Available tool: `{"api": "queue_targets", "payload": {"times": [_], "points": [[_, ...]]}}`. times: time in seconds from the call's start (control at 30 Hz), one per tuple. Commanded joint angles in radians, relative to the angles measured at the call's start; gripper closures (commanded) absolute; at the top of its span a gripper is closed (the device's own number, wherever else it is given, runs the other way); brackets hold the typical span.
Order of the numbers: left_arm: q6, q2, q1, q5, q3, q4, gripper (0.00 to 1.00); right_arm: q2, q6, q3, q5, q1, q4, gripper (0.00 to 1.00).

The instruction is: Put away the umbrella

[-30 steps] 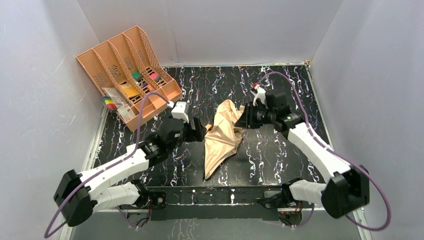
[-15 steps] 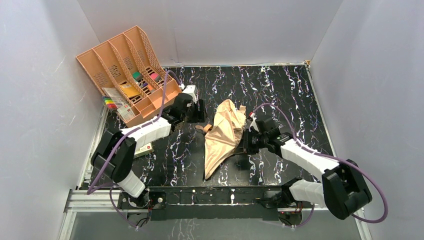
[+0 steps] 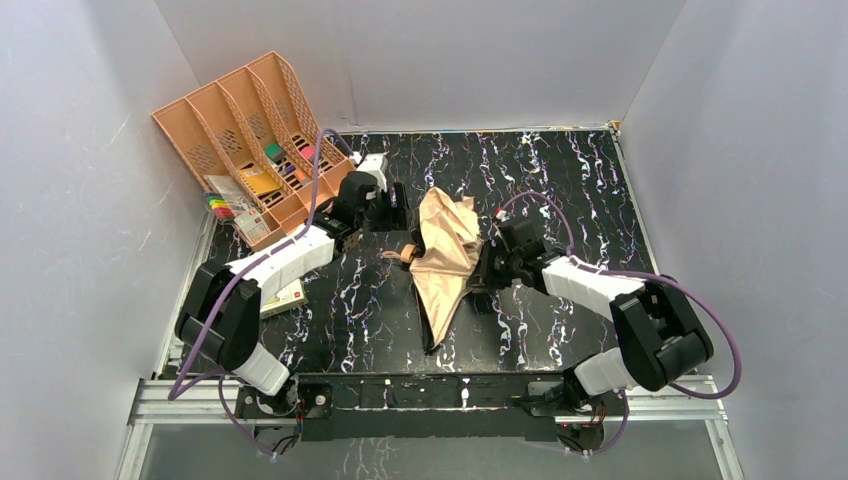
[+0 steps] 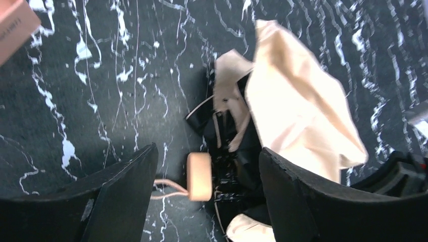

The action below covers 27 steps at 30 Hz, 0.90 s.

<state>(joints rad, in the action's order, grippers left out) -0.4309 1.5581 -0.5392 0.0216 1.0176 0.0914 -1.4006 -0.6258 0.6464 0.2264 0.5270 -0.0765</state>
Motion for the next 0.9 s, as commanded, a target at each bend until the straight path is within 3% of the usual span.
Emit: {"api": "queue_targets", "payload": {"times": [0.0,0.13,0.33,0.6,0.87], "points": [[-0.011,-0.052,0.019,-0.073,0.08,-0.031,0.26,-0.037,0.096,0.078,-0.029,-0.02,0.095,0.8],[-0.009,-0.037,0.023,-0.106,0.118,-0.015,0.15,-0.045,0.153,0.107,0.034,-0.022,0.084,0.78],[-0.097,0.065,0.09,-0.159,0.197,-0.037,0.02,0.005,0.177,0.082,0.12,-0.022,0.05,0.66],[-0.19,0.246,0.141,-0.341,0.288,0.003,0.02,0.087,0.154,0.032,0.144,-0.022,0.037,0.63],[-0.264,0.333,0.141,-0.5,0.3,0.091,0.21,0.138,0.156,0.028,0.125,-0.023,-0.005,0.63]]}}
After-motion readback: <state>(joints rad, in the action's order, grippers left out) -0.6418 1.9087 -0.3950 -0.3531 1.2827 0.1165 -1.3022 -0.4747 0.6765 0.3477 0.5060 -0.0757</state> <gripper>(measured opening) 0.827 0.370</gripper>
